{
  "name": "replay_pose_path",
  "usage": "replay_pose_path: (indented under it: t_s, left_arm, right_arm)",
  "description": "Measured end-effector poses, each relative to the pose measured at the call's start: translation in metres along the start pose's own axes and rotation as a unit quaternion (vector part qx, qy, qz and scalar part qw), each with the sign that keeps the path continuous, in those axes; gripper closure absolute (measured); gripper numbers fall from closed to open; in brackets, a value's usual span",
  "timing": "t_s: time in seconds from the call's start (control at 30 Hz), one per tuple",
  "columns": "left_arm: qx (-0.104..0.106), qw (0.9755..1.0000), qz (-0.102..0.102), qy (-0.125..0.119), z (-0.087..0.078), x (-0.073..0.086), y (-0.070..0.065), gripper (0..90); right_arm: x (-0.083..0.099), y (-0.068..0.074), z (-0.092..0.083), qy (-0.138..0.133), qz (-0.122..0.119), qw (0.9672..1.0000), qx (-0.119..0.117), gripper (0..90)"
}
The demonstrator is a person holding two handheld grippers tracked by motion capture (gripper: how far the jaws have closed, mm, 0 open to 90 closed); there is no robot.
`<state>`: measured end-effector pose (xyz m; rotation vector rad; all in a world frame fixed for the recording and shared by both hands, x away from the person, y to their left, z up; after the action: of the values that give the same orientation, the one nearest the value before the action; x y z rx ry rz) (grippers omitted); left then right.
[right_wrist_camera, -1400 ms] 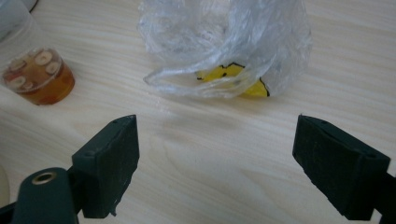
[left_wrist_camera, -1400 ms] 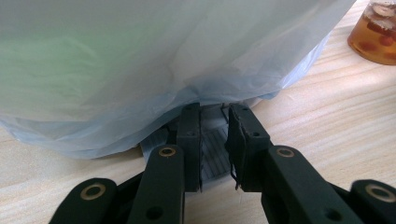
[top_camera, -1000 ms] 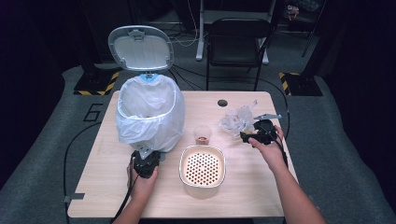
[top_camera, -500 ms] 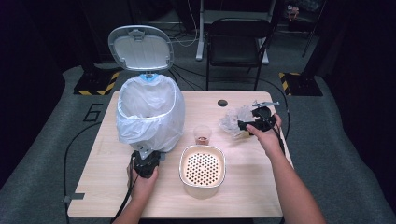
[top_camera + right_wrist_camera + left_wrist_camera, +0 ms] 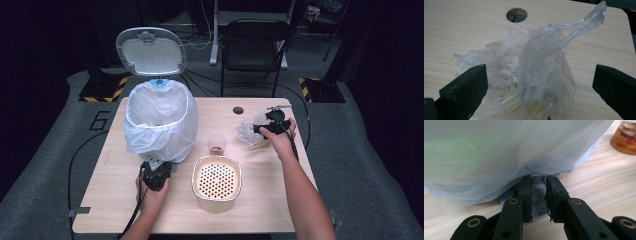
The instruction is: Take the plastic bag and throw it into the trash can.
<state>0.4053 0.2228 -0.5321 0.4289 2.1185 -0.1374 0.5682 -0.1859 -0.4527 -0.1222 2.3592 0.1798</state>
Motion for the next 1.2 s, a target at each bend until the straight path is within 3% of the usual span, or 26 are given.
replay_pose_path:
  t_s: [0.23,0.43,0.5,0.53,0.6,0.63,0.67,0.7,0.73,0.8,0.83,0.97,1.0,1.1,1.2]
  left_arm:
    - [0.001,1.0000,-0.001,0.000,0.000,0.000,0.000,75.0]
    - [0.000,1.0000,-0.009,0.000,0.000,0.000,-0.001,75.0]
    - [0.001,1.0000,0.001,0.001,0.000,0.000,0.000,75.0]
    - [0.001,1.0000,-0.001,0.000,0.000,0.000,0.000,75.0]
    - [0.001,1.0000,0.000,0.000,0.000,0.000,0.000,75.0]
    - [0.001,1.0000,0.000,0.000,0.000,0.000,0.000,75.0]
    - [0.000,1.0000,-0.007,0.001,0.000,0.000,-0.001,75.0]
    - [0.000,1.0000,-0.007,0.001,0.000,0.000,-0.001,75.0]
    - [0.001,1.0000,0.001,0.002,0.000,0.000,0.001,75.0]
    - [0.001,1.0000,0.001,0.001,0.000,0.000,0.000,75.0]
    - [0.000,1.0000,-0.006,0.001,0.000,0.000,-0.001,75.0]
    - [0.001,1.0000,0.001,0.001,0.000,0.000,0.000,75.0]
    - [0.000,1.0000,-0.008,0.000,0.000,0.000,-0.001,75.0]
    - [0.001,1.0000,0.001,0.001,0.000,0.000,0.000,75.1]
    - [0.001,1.0000,0.000,0.001,0.000,0.000,0.000,75.0]
  right_arm:
    - [0.005,-0.001,0.014,0.011,0.006,0.9997,0.019,2.5]
    - [0.011,-0.006,0.021,0.020,0.008,0.9993,0.029,13.7]
    - [0.014,-0.008,0.023,0.025,0.004,0.9992,0.030,17.0]
    - [0.016,-0.008,0.024,0.031,0.012,0.9990,0.032,22.3]
    - [0.017,-0.012,0.026,0.035,0.004,0.9990,0.029,35.4]
    - [0.017,-0.012,0.026,0.035,0.004,0.9990,0.029,35.4]
    - [0.019,-0.015,0.025,0.047,0.008,0.9988,0.010,56.2]
    - [0.019,-0.015,0.025,0.047,0.008,0.9988,0.010,56.2]
    - [0.019,-0.016,0.022,0.046,0.000,0.9990,0.002,67.8]
    - [0.019,-0.015,0.019,0.052,0.002,0.9986,-0.007,73.3]
    - [0.019,-0.016,0.019,0.050,-0.001,0.9987,-0.008,74.6]
    - [0.018,-0.015,0.014,0.055,0.009,0.9981,-0.025,77.4]
    - [0.018,-0.014,0.013,0.054,0.008,0.9982,-0.026,77.9]
    - [0.017,-0.014,0.009,0.047,-0.002,0.9984,-0.032,79.8]
    - [0.014,-0.014,0.003,0.043,0.007,0.9983,-0.039,80.5]
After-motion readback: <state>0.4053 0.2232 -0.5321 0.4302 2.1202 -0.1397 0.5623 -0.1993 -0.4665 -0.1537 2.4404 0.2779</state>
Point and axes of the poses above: each handheld gripper's, and its own axes: z roughly forward along the jaws, x roughly out of its underside, y roughly to its left, the point moved 1 cm from there along z, roughly forward along the jaws, and after that the axes turned 7 degrees about z, right-handed, at the moved point
